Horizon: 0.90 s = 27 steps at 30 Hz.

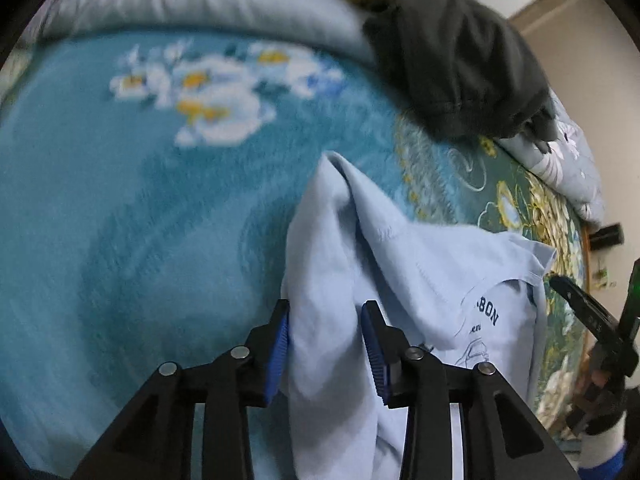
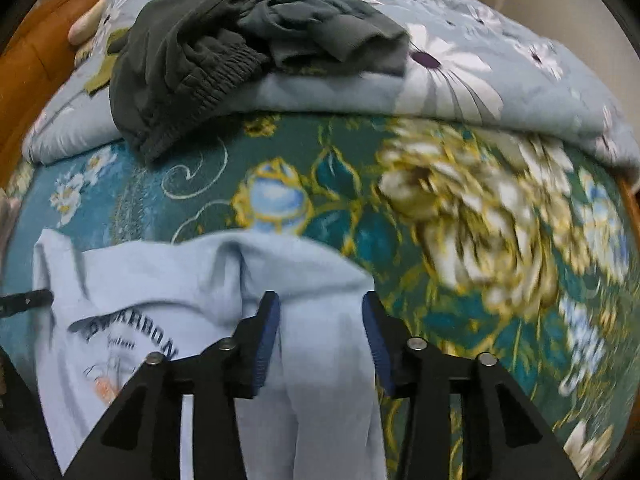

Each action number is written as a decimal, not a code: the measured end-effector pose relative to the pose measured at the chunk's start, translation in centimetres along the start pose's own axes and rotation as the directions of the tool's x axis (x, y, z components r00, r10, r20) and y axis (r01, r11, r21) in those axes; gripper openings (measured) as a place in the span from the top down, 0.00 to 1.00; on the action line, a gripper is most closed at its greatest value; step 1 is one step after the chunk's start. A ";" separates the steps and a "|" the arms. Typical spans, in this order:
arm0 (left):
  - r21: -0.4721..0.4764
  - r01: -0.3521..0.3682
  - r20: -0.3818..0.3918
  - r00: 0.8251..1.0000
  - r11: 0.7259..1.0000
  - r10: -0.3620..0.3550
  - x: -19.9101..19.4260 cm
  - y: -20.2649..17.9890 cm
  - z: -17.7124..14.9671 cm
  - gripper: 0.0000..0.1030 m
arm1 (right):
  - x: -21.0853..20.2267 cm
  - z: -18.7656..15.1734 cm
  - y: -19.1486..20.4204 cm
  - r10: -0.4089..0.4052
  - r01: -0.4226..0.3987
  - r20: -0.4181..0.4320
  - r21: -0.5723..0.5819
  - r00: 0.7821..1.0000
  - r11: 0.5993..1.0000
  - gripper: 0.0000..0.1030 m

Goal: Fold clothes
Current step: 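Lower the t-shirt onto the teal blanket with both grippers and release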

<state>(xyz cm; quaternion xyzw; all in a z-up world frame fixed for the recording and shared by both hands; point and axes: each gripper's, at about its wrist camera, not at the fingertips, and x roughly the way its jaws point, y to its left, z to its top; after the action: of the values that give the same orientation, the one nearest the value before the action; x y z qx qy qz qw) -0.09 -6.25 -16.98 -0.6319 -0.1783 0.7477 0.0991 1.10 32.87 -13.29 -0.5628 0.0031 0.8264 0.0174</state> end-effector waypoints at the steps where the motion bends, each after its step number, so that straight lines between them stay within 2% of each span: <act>1: -0.012 0.012 0.001 1.000 1.000 -0.012 -0.2 0.2 -0.1 0.62 | 0.2 0.6 0.4 -0.005 0.005 0.000 -0.020 1.000 1.000 0.57; 5: -0.032 0.044 0.002 0.999 0.999 -0.044 -0.8 0.6 -0.3 0.65 | 1.3 2.4 2.0 -0.019 0.016 -0.024 -0.118 1.000 0.993 0.57; 7: -0.037 0.056 0.001 0.998 0.998 -0.056 -1.1 0.7 -0.5 0.79 | 1.9 2.8 2.7 -0.018 0.010 -0.052 -0.144 0.998 0.990 0.59; 10: -0.030 0.071 0.010 0.997 0.997 -0.071 -1.5 0.7 -0.4 0.88 | 2.3 3.1 3.5 -0.022 0.008 -0.086 -0.157 0.996 0.988 0.86; 13: -0.026 0.081 0.027 0.996 0.996 -0.080 -1.8 0.8 -0.1 0.94 | 2.2 3.7 3.4 -0.007 -0.005 -0.088 -0.132 0.996 0.991 0.91; 15: -0.042 0.108 0.037 0.994 0.993 -0.107 -2.0 1.3 0.5 0.95 | 1.6 4.9 2.4 0.025 -0.028 -0.059 -0.053 0.998 0.998 0.93; 18: -0.056 0.111 0.086 0.991 0.992 -0.106 -3.1 2.5 2.3 0.95 | 1.1 6.9 -0.5 0.077 -0.076 0.000 0.151 0.997 0.986 0.94; 20: -0.066 0.120 0.117 0.987 0.991 -0.111 -3.8 3.6 3.8 0.95 | 2.1 7.4 -1.5 0.087 -0.080 -0.021 0.234 0.996 0.969 0.94; 24: -0.116 0.118 0.099 0.989 0.986 -0.106 -2.9 6.2 4.8 0.95 | 4.3 8.3 -3.6 0.111 -0.079 -0.060 0.393 0.992 0.916 0.94; 25: -0.134 0.123 0.091 0.990 0.983 -0.111 -2.7 6.7 4.8 0.95 | 4.7 8.1 -3.8 0.110 -0.072 -0.070 0.410 0.991 0.909 0.94; 27: -0.111 0.111 0.105 0.990 0.988 -0.099 -2.7 6.4 4.9 0.95 | 5.0 7.9 -4.0 0.111 -0.070 -0.072 0.428 0.991 0.901 0.94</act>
<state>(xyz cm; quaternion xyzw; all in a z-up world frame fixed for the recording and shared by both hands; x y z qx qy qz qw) -3.91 -13.85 -16.39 -0.5886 -0.2595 0.7601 0.0924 -7.96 37.20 -15.04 -0.5831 0.2096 0.7784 0.1010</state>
